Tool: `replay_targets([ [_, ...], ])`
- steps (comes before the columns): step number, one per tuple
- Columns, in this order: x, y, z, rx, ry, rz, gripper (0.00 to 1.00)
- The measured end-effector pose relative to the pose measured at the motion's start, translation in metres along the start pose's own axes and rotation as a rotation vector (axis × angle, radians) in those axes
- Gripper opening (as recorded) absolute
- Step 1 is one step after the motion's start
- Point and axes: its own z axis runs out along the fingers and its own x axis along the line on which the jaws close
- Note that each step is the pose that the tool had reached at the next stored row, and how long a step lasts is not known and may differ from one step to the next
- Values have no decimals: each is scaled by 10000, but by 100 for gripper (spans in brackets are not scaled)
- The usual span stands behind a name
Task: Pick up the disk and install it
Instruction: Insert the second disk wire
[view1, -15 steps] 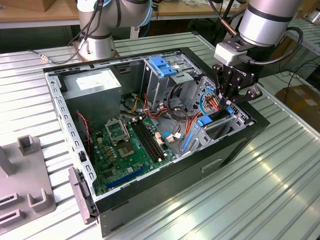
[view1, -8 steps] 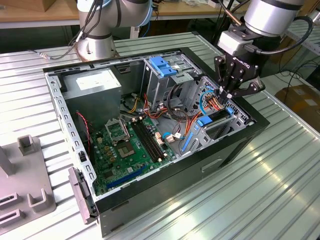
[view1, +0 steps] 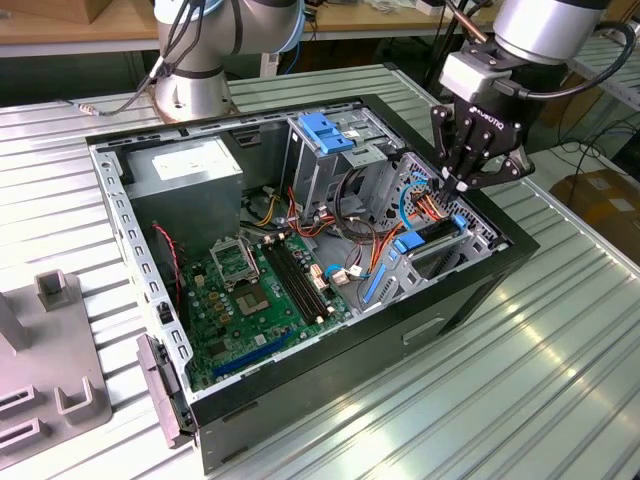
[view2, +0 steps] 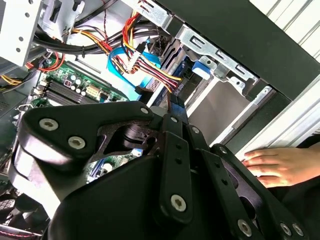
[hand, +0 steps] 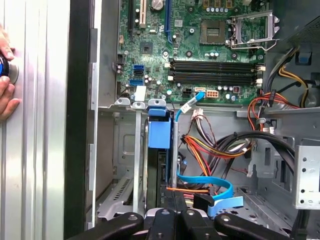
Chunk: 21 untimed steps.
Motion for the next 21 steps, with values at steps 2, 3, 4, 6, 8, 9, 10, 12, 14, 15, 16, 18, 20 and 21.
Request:
replay_targets([
  [2,-12,-1,-5,0,-3,-1,11],
  [3,-35,-2,-8,0,-1,-2,11],
  [4,-52,-2,-13,-2,0,-2,11],
  [6,-77,-3,-29,-5,1,-1,11],
  [8,-107,-4,-47,-7,5,-1,11],
  [9,-122,-5,-53,-7,6,-1,11],
  [10,-142,-5,-60,-7,7,-1,11],
  [12,-189,-7,-72,-9,10,-1,11],
  [14,-232,-9,-93,-14,12,-2,11],
  [15,-236,-9,-106,-17,13,-1,11],
  [16,-238,-9,-120,-22,10,-1,11],
  [18,-242,-9,-140,-30,13,-1,11],
  [20,-242,-9,-141,-31,15,-2,11],
  [21,-242,-5,-142,-31,17,-3,11],
])
